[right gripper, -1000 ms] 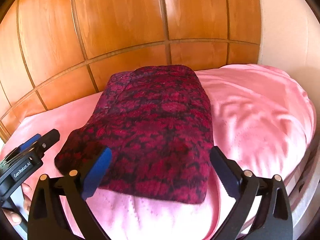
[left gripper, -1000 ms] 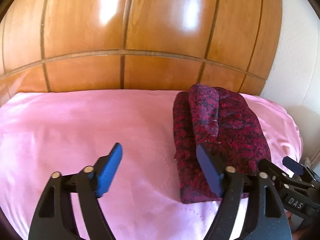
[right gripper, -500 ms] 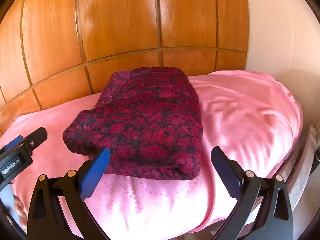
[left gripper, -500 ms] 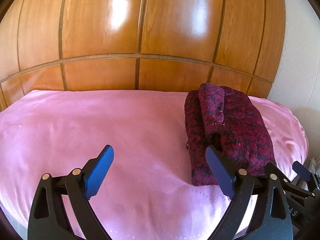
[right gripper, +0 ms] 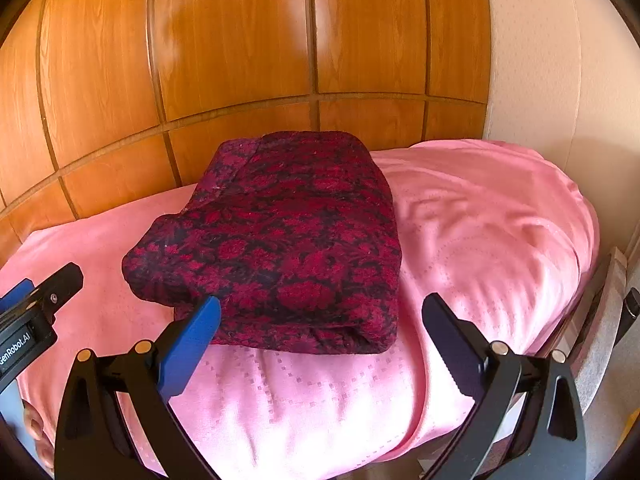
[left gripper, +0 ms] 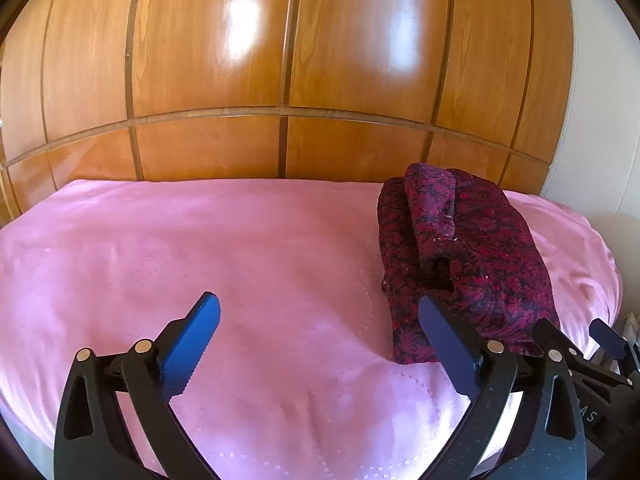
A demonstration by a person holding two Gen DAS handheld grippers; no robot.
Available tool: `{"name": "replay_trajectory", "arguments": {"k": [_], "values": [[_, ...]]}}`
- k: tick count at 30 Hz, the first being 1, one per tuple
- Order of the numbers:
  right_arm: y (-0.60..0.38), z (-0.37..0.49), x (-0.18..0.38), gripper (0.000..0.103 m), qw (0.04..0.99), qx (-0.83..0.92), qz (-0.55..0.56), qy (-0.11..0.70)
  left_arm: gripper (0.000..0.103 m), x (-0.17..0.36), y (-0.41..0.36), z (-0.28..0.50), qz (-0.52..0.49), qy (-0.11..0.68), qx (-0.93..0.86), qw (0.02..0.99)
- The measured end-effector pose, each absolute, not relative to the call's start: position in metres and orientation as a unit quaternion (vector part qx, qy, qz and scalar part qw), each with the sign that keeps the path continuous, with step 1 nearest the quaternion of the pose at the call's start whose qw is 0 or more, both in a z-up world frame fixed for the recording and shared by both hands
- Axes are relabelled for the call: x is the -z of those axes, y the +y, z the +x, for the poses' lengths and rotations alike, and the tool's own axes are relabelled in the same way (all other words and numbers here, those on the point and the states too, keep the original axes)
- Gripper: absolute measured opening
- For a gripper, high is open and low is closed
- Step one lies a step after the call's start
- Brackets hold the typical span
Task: Fold small clothes
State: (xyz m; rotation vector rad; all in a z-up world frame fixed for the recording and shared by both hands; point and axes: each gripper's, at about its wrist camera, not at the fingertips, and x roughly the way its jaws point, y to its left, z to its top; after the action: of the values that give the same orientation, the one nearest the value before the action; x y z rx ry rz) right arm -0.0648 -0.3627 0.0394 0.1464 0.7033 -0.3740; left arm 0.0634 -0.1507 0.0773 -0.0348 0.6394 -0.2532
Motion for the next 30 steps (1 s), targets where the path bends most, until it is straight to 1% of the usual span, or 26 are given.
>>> {"name": "replay_trajectory", "arguments": {"k": [30], "values": [[-0.3635,-0.0567,-0.0328,0.101,0.917,0.172,0.084,0.350,0.098,-0.0700,-0.1473,0.0669,-0.021,0.324,0.102,0.940]]}}
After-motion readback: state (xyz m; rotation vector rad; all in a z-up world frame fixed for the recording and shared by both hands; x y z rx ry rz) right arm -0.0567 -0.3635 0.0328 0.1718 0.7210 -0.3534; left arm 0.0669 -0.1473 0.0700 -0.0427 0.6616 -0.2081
